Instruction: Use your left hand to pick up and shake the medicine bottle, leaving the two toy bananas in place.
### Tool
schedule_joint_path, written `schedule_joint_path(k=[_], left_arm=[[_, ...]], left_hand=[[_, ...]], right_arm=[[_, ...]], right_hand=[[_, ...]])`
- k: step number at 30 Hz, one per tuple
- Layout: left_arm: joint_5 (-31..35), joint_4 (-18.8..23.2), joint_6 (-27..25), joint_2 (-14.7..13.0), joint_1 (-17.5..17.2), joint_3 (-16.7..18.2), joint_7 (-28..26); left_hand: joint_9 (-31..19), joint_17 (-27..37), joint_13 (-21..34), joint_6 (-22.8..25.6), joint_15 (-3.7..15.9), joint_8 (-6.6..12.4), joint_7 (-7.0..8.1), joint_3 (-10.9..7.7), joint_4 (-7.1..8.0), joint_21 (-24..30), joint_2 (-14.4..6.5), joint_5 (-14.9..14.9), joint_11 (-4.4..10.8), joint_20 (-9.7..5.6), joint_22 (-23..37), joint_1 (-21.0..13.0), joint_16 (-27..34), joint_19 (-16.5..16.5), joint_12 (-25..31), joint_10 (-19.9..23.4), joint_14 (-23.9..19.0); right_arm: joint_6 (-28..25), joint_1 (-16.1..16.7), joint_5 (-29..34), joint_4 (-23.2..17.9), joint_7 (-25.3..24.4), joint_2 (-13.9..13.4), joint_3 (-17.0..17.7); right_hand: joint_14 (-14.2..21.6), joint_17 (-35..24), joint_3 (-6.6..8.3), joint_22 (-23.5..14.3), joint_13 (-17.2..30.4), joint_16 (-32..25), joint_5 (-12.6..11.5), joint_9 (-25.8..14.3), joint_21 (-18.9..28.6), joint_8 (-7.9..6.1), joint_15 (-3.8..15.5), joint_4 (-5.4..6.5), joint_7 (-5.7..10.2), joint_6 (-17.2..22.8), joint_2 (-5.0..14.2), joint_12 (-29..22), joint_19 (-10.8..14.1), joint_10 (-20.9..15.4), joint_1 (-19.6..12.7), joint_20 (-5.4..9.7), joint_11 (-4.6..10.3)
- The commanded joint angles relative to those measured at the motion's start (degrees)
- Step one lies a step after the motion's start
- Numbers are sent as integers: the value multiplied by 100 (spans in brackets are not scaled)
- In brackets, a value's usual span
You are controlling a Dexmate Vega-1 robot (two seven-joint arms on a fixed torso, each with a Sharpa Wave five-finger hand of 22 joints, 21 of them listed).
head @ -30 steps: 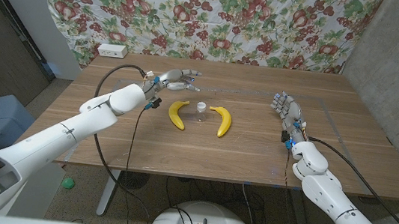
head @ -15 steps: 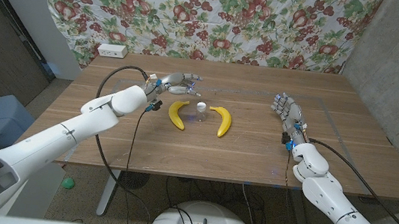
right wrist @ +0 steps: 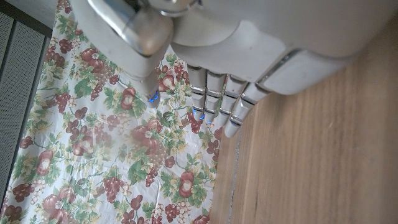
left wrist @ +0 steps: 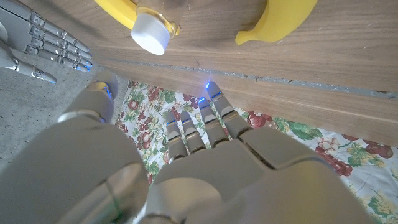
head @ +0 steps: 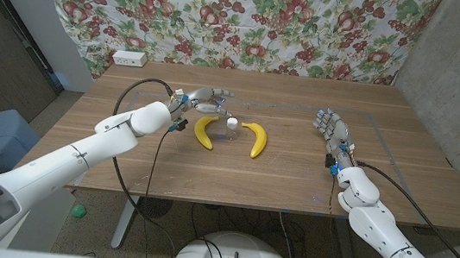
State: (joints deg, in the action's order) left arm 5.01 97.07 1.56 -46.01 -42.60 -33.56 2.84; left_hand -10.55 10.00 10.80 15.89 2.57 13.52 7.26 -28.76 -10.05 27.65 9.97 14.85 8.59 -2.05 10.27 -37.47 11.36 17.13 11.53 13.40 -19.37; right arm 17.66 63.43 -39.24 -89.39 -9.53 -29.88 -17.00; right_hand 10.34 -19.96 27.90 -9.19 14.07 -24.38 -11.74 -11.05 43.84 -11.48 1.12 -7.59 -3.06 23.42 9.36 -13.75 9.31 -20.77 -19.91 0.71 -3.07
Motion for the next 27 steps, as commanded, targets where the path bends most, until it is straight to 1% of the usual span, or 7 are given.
schedule_joint_path(k=[1, 10, 12, 15, 18, 23, 27], left_arm=[[2, -36, -65, 15, 1, -70, 87], [-98, -143, -71, 58, 58, -138, 251], [-180, -214, -34, 72, 106, -160, 370], [-180, -246, -32, 83, 129, -189, 398], [-149, -252, -43, 86, 133, -204, 370], [-94, -259, -78, 92, 134, -221, 315], [-75, -277, -99, 101, 147, -245, 319]], left_hand=[[-15, 9, 23, 51, 667, -27, 8, 42, 7, -15, 2, 62, -11, 15, 29, -136, -21, 66, 22, 52, -72], [-19, 14, 26, 54, 686, -50, -12, 102, 36, -22, 5, 123, -21, 0, 34, -171, -14, 92, 20, 54, -109], [-22, 20, 29, 44, 675, -72, -42, 149, 57, 4, 0, 167, -34, -65, 36, -187, 2, 194, 18, 51, -165], [-25, 28, 32, 45, 706, -96, -104, 201, 78, 37, -24, 234, -34, -183, 37, -237, 34, 336, 30, 88, -289], [-26, 31, 33, 60, 732, -100, -119, 223, 85, 48, -31, 259, -54, -201, 38, -256, 37, 386, 38, 112, -317], [-27, 35, 33, 101, 768, -97, -93, 240, 90, 55, -55, 295, -42, -234, 41, -297, 48, 430, 43, 134, -374], [-28, 38, 34, 126, 774, -97, -73, 253, 91, 49, -70, 325, -35, -230, 43, -338, 46, 433, 50, 159, -393]], right_arm=[[38, 60, 40, -31, -25, 0, 3], [66, 88, 62, -35, -40, 3, 4], [77, 99, 58, -36, -55, 17, 8], [88, 107, 59, -33, -64, 26, 10], [84, 106, 65, -30, -72, 28, 8], [92, 93, 74, -13, -70, 38, 3], [93, 83, 69, -1, -74, 50, 2]], right_hand=[[40, 6, -14, -31, 23, -24, -19, -14, -18, -22, -10, 15, -8, 62, -12, -27, 58, -47, -5, 26, 8], [41, 8, -21, -32, 22, -23, -19, -14, -42, -19, -5, 14, -11, 59, -14, -25, 69, -44, 0, 24, 10], [42, 9, -22, -32, 21, -22, -19, -14, -49, -19, -13, 14, -9, 59, -14, -25, 67, -45, 1, 21, 10], [47, 10, -26, -32, 21, -23, -18, -14, -59, -18, -15, 15, -10, 59, -16, -25, 72, -45, 6, 22, 12], [45, 11, -30, -32, 21, -21, -18, -14, -68, -18, -7, 16, -15, 60, -17, -26, 77, -48, 9, 19, 0], [46, 13, -35, -33, 20, -20, -17, -14, -85, -17, -20, 17, -14, 60, -18, -25, 81, -49, 16, 19, 7], [45, 14, -39, -33, 19, -18, -17, -14, -100, -17, -24, 19, -14, 62, -17, -24, 86, -47, 21, 20, 9]])
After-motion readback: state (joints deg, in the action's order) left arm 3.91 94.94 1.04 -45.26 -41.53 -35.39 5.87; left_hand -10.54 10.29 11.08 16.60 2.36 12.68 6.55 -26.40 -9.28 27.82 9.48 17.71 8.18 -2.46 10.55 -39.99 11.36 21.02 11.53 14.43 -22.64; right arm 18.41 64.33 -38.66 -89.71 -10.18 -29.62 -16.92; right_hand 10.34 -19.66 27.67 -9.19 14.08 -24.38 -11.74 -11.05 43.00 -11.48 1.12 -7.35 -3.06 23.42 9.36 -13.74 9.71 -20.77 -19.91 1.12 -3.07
